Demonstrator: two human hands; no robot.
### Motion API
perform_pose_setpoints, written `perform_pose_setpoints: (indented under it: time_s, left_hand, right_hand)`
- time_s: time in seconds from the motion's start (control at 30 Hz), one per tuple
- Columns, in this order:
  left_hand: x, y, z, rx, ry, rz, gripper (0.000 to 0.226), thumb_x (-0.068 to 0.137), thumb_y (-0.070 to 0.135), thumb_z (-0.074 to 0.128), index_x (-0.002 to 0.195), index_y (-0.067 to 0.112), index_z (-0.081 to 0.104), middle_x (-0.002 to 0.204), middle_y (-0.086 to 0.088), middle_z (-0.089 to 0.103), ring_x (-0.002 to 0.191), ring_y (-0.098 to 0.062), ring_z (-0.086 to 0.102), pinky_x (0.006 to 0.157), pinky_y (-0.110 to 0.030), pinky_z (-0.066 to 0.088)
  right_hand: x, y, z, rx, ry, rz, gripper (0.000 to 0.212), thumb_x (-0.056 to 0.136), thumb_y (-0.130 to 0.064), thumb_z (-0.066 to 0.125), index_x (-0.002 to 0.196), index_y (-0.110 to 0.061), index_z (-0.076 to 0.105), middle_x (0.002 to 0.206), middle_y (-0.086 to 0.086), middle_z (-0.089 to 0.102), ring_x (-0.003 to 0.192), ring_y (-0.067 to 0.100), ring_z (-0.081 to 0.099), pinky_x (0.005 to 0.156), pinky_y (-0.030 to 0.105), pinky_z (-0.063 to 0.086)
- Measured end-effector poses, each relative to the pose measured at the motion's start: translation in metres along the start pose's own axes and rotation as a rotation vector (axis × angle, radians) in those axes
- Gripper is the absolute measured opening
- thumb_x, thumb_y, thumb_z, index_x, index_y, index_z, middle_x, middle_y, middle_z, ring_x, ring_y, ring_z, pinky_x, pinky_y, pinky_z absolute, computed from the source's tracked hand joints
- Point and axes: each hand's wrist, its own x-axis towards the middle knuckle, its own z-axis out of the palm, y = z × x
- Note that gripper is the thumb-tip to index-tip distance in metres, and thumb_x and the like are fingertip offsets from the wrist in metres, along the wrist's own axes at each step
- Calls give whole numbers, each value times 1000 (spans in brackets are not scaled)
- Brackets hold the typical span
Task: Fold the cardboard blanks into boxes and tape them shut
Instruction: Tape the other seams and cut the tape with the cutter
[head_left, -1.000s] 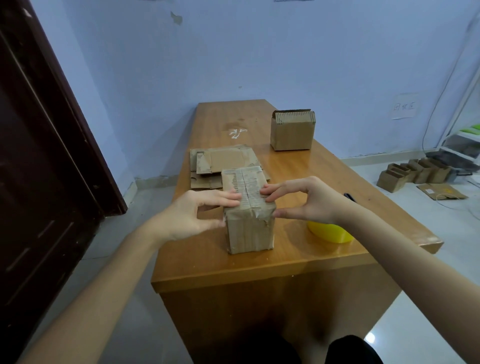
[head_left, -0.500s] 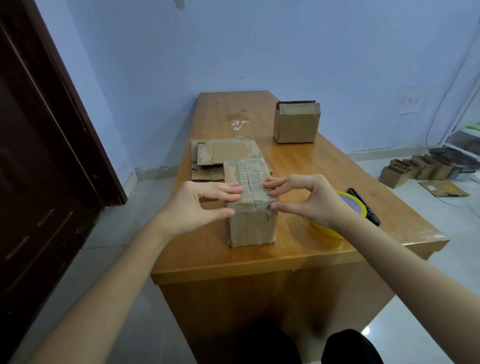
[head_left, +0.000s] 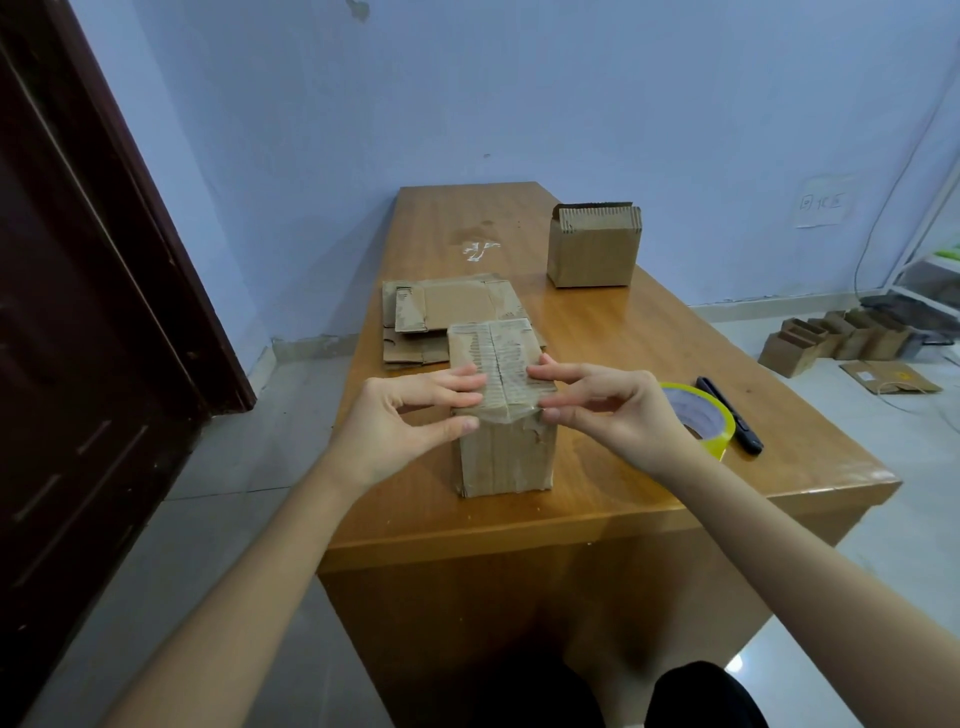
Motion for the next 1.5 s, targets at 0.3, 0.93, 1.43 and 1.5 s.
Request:
perform_pose_setpoints:
  time_s: [0.3,0.93,1.43,1.5]
  left_hand:
    - [0,-3,-13,35,-138,34,27,81,4,67,106,12,70,121,11,64,125,-5,50,101,-20,42]
    - [-7,-16,10,-89,93,157,17,77,3,68,94,3,71,112,1,69,118,-17,58,96,-29,49]
    - [-9,-14,32,-96,358,141,11,78,23,73,73,13,69,100,-3,72,109,-15,64,87,-36,55]
    - [-7,-10,40,-149,439,83,12,73,21,76,69,14,66,95,1,72,105,-12,65,82,-31,57]
  right_hand:
    - [-3,-5,5,31,49,38,36,75,-33,70,95,-4,73,118,3,66,126,7,51,81,29,57]
    - [-4,1,0,-4,-6,-21,25,81,-28,68,89,-5,74,124,5,64,131,14,47,84,34,56]
    - [-8,-3,12,-81,170,51,39,77,-27,71,59,6,61,113,3,69,121,7,56,87,33,55]
    - [-9,-6,17,-89,213,68,46,74,-37,72,58,3,55,110,0,70,121,6,56,85,35,56]
